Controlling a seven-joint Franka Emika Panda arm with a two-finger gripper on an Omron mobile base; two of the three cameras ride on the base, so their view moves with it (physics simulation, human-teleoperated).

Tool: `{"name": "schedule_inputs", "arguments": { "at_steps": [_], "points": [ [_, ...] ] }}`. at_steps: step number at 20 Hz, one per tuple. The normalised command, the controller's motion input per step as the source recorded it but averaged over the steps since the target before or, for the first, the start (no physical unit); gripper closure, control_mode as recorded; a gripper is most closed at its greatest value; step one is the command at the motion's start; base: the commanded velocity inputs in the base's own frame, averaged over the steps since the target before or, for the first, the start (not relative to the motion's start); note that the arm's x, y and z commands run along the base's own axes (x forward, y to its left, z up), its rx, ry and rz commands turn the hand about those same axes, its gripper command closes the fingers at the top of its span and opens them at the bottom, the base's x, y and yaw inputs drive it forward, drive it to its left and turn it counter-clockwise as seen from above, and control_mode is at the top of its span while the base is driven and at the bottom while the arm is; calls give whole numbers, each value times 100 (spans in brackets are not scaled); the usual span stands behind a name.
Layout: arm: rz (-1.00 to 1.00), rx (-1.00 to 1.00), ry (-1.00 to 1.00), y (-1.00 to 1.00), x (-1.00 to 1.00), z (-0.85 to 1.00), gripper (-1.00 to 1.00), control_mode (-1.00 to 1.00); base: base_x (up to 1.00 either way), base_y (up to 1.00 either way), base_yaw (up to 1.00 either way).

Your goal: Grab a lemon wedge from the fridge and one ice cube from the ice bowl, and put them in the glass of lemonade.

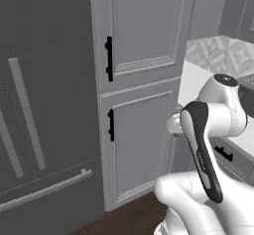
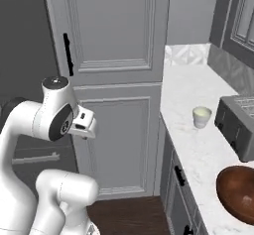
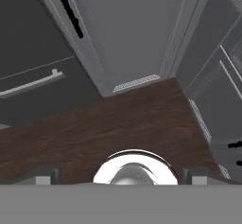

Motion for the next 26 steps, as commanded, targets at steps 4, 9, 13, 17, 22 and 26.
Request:
{"name": "schedule_inputs", "arguments": {
  "at_steps": [4, 9, 13, 17, 22, 26],
  "points": [
    [0, 0, 0, 0, 0, 0, -100, 100, -1, 58, 94],
    [0, 0, 0, 0, 0, 0, -100, 100, 5, 77, 67],
    [0, 0, 0, 0, 0, 0, -100, 100, 64, 84, -16],
    [0, 0, 0, 0, 0, 0, -100, 100, 66, 58, -55],
    [0, 0, 0, 0, 0, 0, -100, 100, 11, -21, -25],
    [0, 0, 0, 0, 0, 0, -100, 100, -38, -7, -1]
  ]
}}
